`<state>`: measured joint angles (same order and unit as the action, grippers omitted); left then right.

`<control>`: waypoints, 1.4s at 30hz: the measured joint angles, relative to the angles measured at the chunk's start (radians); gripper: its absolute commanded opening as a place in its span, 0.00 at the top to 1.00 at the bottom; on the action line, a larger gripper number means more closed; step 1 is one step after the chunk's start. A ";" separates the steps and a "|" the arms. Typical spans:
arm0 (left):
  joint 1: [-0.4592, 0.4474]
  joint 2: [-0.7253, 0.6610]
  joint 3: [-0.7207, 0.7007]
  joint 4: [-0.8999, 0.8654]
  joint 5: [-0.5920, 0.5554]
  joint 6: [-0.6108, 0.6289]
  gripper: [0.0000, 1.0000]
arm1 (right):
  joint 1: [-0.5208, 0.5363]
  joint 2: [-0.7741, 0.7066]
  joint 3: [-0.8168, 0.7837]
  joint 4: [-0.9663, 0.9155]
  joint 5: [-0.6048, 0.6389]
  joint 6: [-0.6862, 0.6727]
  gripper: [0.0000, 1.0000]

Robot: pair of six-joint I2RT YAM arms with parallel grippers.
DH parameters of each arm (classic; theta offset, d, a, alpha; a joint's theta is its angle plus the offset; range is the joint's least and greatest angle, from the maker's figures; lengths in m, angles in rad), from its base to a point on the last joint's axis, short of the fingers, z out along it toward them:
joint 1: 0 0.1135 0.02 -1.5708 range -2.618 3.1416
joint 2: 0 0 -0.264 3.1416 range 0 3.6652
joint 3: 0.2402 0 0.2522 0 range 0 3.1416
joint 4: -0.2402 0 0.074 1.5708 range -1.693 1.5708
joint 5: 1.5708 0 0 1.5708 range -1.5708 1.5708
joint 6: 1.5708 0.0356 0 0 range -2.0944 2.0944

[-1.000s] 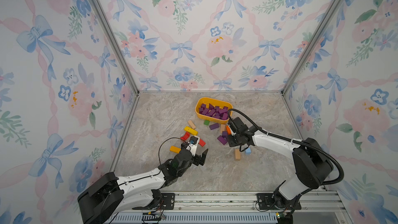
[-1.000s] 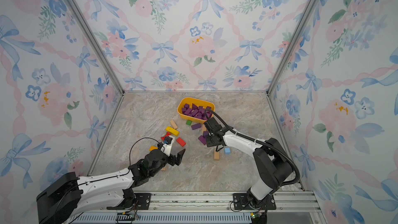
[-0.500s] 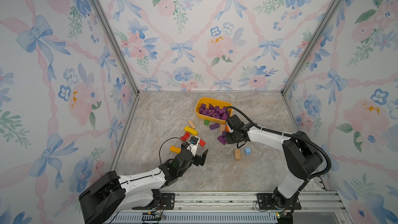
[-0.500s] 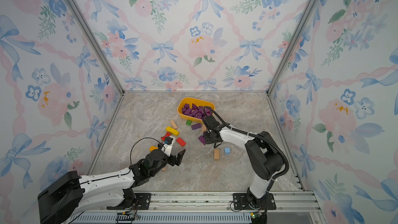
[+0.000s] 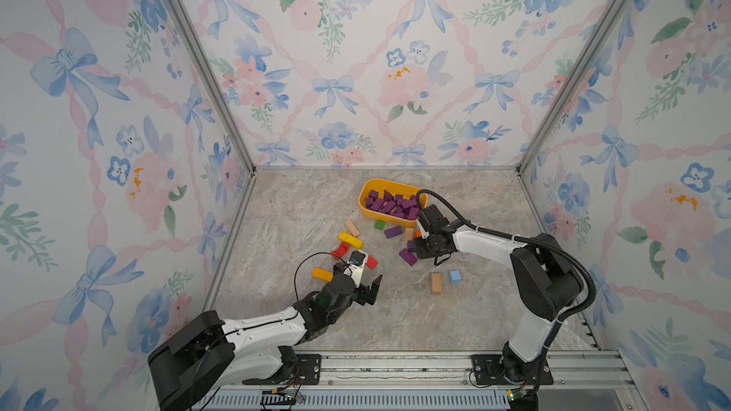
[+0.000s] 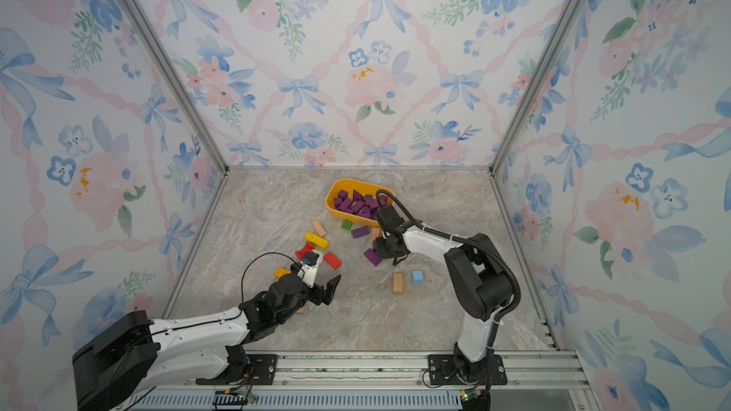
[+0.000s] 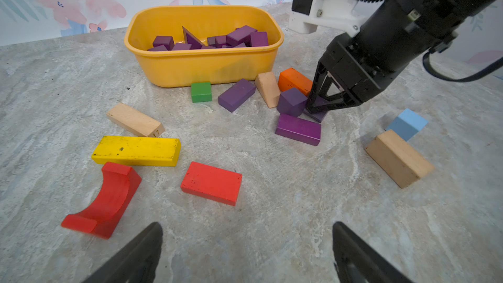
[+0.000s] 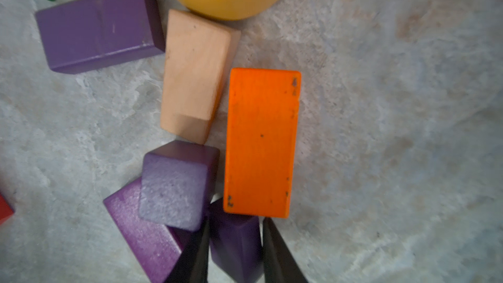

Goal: Pick purple bricks into the storage bin
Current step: Pick up the building block from the center of the board, then place the building block in the storage box.

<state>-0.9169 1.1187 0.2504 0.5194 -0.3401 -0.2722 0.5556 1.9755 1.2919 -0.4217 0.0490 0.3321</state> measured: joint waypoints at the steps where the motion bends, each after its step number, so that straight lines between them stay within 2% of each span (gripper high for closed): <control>1: 0.000 0.002 0.000 0.001 0.000 0.000 0.02 | 0.000 0.002 0.002 0.000 -0.003 0.000 0.70; 6: 0.000 0.018 0.000 0.003 0.000 0.000 0.02 | 0.000 0.018 0.011 0.003 -0.016 0.000 0.71; 14: 0.000 0.024 0.000 0.004 0.000 0.001 0.02 | 0.000 0.026 0.011 0.003 -0.016 -0.004 0.81; 20: 0.000 0.031 0.000 0.004 -0.002 0.003 0.02 | 0.000 0.024 0.011 0.003 -0.015 -0.003 0.82; 28: 0.000 0.042 0.000 0.003 -0.007 0.003 0.02 | -0.001 -0.065 0.023 -0.018 -0.013 -0.002 0.84; 35: 0.000 0.043 0.001 0.004 -0.019 0.003 0.02 | -0.021 -0.060 0.204 -0.037 -0.015 0.001 0.85; 42: 0.000 0.043 0.001 0.004 -0.022 0.003 0.02 | -0.058 0.059 0.402 -0.034 -0.025 0.017 0.86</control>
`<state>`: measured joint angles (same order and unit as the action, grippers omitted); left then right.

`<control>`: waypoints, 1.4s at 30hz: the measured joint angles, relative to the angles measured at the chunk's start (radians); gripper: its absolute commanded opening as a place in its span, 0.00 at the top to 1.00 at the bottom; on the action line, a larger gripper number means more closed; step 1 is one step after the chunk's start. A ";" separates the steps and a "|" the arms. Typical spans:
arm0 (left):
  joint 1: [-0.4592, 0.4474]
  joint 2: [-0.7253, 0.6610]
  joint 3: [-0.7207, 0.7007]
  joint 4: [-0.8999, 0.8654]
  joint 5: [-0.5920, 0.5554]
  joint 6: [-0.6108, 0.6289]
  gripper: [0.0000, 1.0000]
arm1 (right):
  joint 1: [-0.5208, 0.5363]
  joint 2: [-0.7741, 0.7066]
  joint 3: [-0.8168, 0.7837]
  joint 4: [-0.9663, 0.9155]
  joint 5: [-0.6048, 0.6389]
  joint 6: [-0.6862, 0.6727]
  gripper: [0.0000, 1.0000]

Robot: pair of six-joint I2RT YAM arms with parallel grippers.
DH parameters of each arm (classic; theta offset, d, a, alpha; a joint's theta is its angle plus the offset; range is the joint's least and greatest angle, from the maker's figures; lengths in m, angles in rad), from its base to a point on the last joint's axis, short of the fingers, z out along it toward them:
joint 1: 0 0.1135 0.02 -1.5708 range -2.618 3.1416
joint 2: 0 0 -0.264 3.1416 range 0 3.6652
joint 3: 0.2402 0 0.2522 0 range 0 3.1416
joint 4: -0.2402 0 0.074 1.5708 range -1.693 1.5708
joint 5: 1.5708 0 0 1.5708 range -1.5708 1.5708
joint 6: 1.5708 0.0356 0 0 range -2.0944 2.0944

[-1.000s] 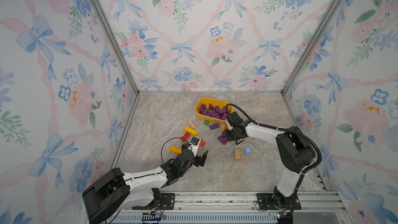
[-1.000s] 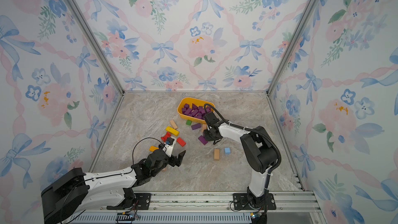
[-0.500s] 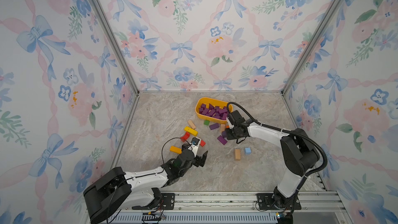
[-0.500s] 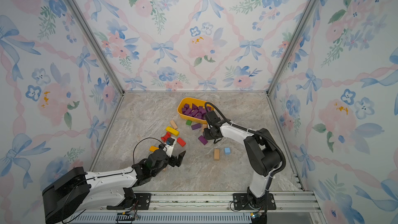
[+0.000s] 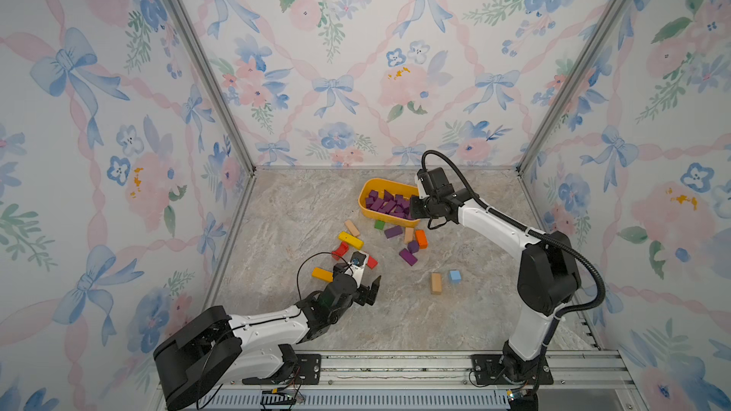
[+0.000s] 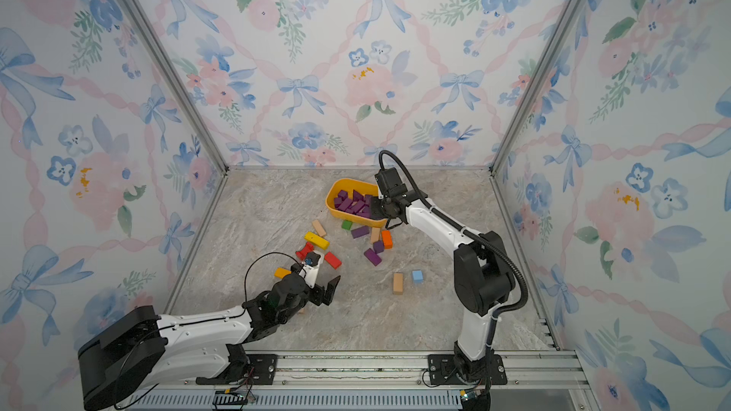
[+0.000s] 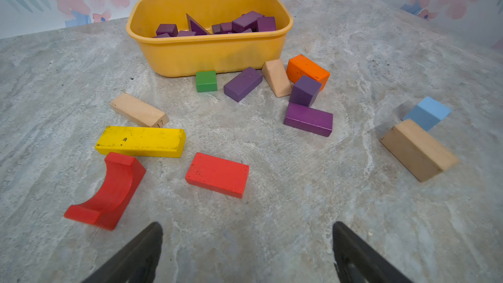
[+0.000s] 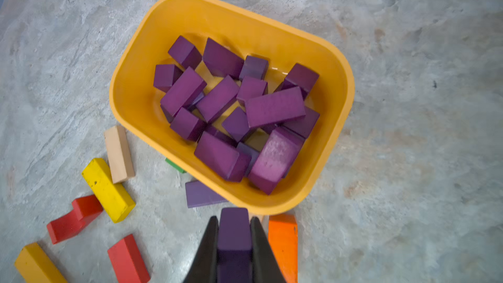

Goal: Pick purple bricks into the storage bin
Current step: Place the building block in the storage box, then pick up the building block from the center of the board.

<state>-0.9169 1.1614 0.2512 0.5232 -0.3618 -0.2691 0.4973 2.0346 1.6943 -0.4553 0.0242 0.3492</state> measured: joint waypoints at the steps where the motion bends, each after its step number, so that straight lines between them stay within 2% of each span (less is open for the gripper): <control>1: 0.000 0.000 0.000 0.000 0.000 0.000 0.02 | -0.006 0.027 0.029 -0.001 -0.003 0.003 0.87; 8: 0.000 0.000 0.000 0.000 0.000 0.000 0.02 | -0.047 0.154 0.129 -0.003 -0.014 0.031 0.87; 9: 0.000 0.000 0.000 0.000 0.000 0.000 0.02 | -0.054 0.166 0.136 -0.003 -0.015 0.037 0.85; 11: 0.000 0.000 0.000 0.000 0.000 0.000 0.02 | -0.070 0.188 0.154 -0.004 -0.018 0.050 0.74; 12: 0.000 0.000 0.000 0.000 0.000 0.000 0.02 | -0.079 0.200 0.164 -0.005 -0.021 0.053 0.73; 14: 0.000 0.000 0.000 0.000 0.000 0.000 0.02 | -0.092 0.212 0.177 -0.004 -0.022 0.059 0.65; 16: 0.000 0.002 0.000 0.000 0.000 0.000 0.02 | -0.098 0.214 0.182 -0.004 -0.021 0.054 0.49; 23: 0.000 0.019 0.002 0.000 0.000 0.001 0.02 | -0.103 0.194 0.159 0.015 -0.018 0.033 0.45; 27: 0.000 0.018 0.002 0.000 -0.005 0.008 0.02 | -0.098 0.104 0.068 0.038 0.006 0.004 0.41; 33: 0.000 0.000 0.002 0.000 0.005 0.008 0.02 | -0.081 -0.153 -0.161 0.092 0.051 -0.028 0.34; 35: 0.000 -0.007 0.002 0.002 0.013 0.008 0.02 | -0.074 -0.246 -0.232 0.105 0.061 -0.033 0.29; 38: 0.000 -0.008 0.007 0.003 0.041 0.007 0.02 | -0.070 -0.384 -0.336 0.113 0.063 -0.040 0.14; 39: 0.000 -0.006 0.011 0.003 0.050 0.007 0.02 | -0.070 -0.423 -0.364 0.113 0.063 -0.035 0.01; 42: -0.007 0.024 0.043 0.007 0.081 0.008 0.02 | -0.069 -0.562 -0.459 0.117 0.066 -0.035 0.03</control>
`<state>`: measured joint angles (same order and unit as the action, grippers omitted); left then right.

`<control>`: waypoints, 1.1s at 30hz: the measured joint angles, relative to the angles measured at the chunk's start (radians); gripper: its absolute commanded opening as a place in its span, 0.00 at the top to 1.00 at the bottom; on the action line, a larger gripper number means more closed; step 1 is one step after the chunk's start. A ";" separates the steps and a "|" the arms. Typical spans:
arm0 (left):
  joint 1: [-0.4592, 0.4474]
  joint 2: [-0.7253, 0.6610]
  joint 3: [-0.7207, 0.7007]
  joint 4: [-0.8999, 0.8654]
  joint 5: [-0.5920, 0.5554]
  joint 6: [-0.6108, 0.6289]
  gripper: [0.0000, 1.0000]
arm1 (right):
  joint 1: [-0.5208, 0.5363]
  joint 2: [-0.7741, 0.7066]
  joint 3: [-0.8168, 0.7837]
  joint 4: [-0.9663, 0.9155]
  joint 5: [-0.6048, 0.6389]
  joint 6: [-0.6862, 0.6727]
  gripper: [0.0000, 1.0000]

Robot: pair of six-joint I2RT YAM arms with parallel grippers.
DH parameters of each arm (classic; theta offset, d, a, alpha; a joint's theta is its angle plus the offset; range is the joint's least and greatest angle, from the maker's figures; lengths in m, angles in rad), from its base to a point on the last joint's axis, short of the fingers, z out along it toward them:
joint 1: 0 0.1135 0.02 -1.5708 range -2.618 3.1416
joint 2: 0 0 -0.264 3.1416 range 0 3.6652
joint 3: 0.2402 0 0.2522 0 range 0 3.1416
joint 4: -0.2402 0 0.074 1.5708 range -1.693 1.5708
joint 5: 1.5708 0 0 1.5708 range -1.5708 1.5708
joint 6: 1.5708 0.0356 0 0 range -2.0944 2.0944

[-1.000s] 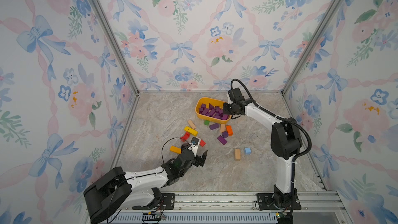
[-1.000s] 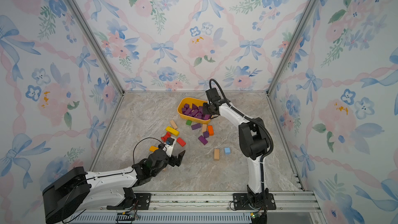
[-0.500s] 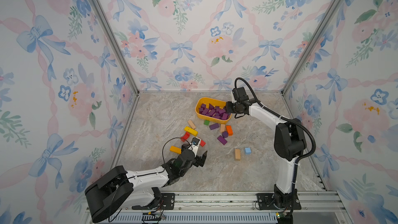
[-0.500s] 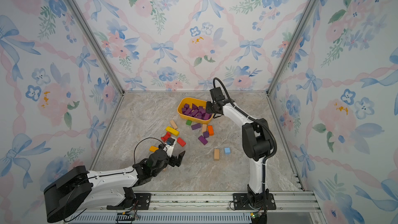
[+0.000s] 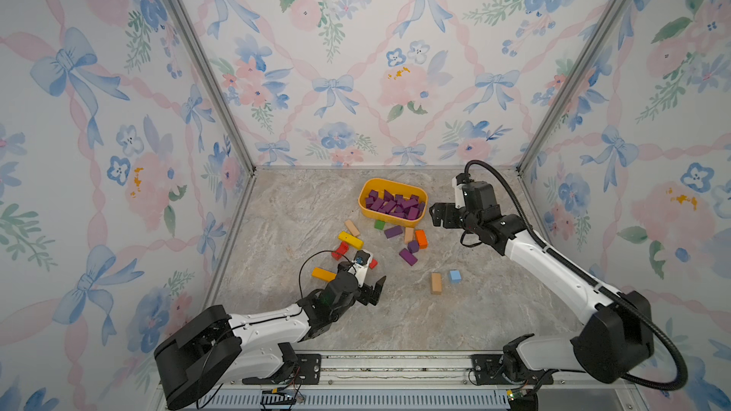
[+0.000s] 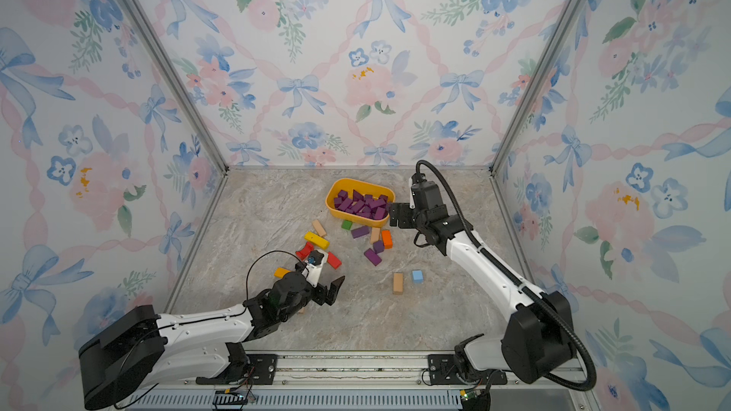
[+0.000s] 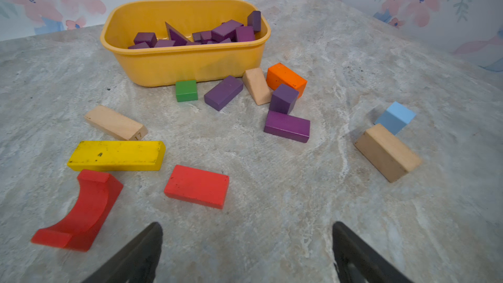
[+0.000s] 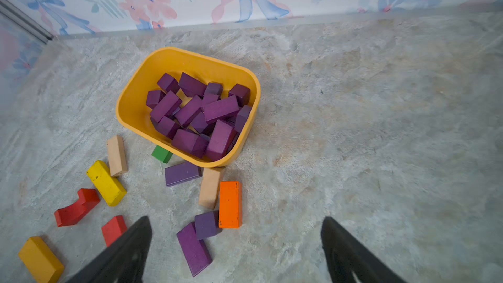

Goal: Pick purple bricks into the storage bin
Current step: Pick up the building block from the center of the board.

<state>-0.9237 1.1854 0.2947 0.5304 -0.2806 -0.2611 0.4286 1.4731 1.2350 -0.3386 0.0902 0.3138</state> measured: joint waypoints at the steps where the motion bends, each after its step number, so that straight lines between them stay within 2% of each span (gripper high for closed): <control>1: -0.004 0.018 0.015 0.000 0.010 0.000 0.02 | 0.001 -0.047 -0.030 0.000 -0.004 0.000 0.03; 7: -0.024 0.161 0.109 0.008 0.061 0.016 0.02 | 0.012 -0.278 -0.137 -0.006 -0.034 -0.004 0.03; 13: -0.054 0.323 0.227 0.007 0.101 0.040 0.04 | -0.002 -0.389 -0.174 -0.035 -0.076 -0.008 0.03; 15: -0.060 0.367 0.265 0.008 0.113 0.049 0.11 | -0.014 -0.407 -0.191 -0.048 -0.101 -0.008 0.03; 17: -0.064 0.407 0.301 0.009 0.125 0.055 0.29 | -0.025 -0.420 -0.210 -0.061 -0.123 -0.008 0.03; 18: -0.064 0.428 0.319 0.010 0.133 0.061 0.33 | -0.031 -0.426 -0.219 -0.070 -0.135 -0.008 0.03; 26: -0.065 0.562 0.431 0.015 0.167 0.079 0.33 | -0.079 -0.489 -0.249 -0.129 -0.166 -0.008 0.03; 29: -0.065 0.591 0.459 0.008 0.154 0.085 0.26 | -0.102 -0.504 -0.258 -0.143 -0.166 -0.008 0.03; 33: -0.065 0.623 0.501 -0.019 0.119 0.090 0.28 | -0.127 -0.512 -0.273 -0.162 -0.170 -0.008 0.03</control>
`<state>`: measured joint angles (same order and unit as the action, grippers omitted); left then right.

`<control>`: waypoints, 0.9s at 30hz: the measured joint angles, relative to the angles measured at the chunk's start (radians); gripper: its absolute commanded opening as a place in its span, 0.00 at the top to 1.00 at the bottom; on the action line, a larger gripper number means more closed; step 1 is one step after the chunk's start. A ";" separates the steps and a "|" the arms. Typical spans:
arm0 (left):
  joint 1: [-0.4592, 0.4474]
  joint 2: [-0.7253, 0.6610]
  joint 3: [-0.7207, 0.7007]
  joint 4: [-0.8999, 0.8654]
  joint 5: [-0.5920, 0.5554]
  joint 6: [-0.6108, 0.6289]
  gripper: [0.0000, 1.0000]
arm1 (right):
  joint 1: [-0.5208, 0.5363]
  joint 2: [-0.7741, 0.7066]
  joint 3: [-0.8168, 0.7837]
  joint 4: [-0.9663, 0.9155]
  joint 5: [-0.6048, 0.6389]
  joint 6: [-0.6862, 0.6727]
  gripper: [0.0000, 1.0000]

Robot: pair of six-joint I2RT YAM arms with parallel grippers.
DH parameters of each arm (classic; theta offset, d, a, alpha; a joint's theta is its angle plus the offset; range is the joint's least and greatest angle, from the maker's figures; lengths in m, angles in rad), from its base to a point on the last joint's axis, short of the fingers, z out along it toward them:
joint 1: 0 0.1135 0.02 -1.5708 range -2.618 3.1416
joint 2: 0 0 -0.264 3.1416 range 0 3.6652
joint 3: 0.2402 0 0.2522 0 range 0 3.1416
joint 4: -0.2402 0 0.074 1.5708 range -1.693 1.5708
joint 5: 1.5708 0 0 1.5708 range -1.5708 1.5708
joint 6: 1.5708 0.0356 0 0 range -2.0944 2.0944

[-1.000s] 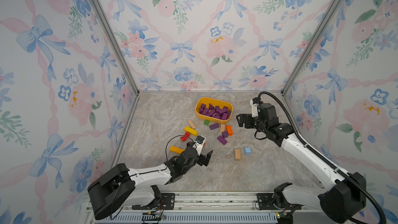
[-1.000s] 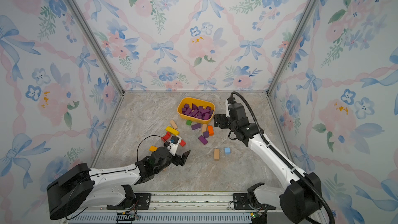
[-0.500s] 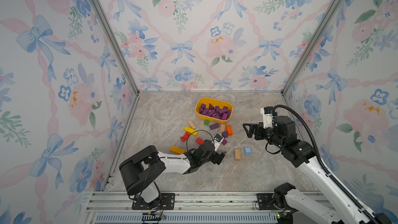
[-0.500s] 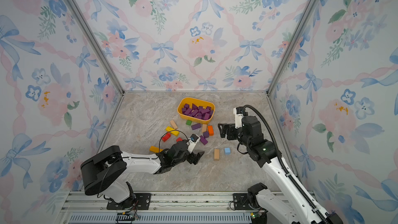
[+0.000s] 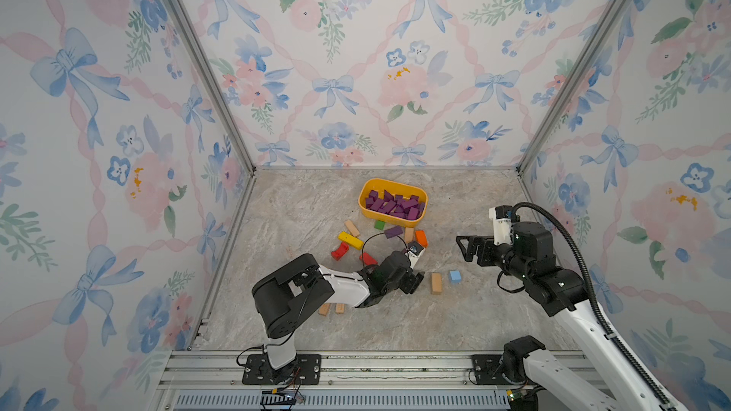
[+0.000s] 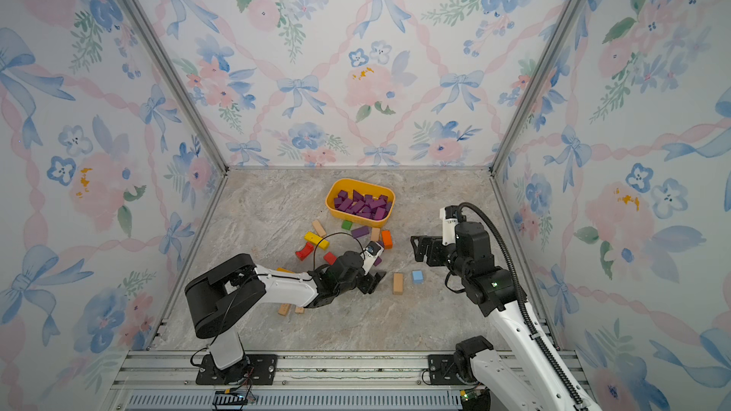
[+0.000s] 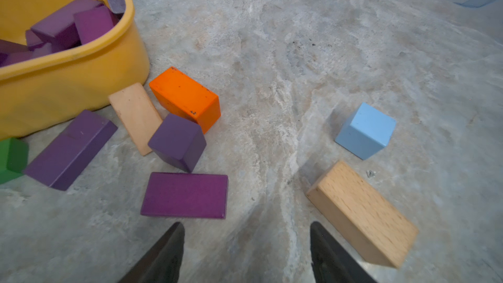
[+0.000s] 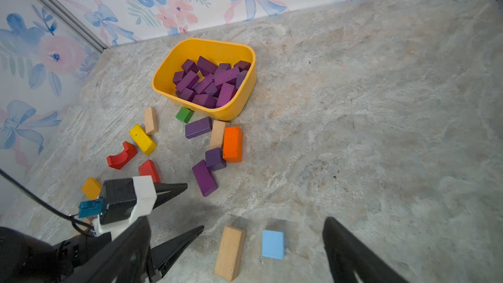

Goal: Pick purple bricks into the storage bin
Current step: Pick up the building block from the center of the board.

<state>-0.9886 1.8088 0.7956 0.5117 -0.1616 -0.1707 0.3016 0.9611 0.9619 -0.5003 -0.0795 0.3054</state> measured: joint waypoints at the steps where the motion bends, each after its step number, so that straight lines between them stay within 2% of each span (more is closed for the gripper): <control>1: 0.000 0.011 0.013 -0.008 -0.010 0.004 0.27 | -0.008 0.000 -0.003 -0.006 -0.004 0.000 0.03; 15: 0.018 0.110 0.139 -0.147 -0.102 0.011 0.28 | -0.066 -0.002 -0.024 -0.016 -0.045 -0.001 0.03; 27: 0.084 0.158 0.205 -0.206 -0.031 0.013 0.29 | -0.079 -0.006 -0.024 -0.024 -0.048 -0.003 0.03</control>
<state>-0.9051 1.9671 1.0004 0.3058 -0.1925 -0.1574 0.2230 0.9554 0.9382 -0.5247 -0.1280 0.3019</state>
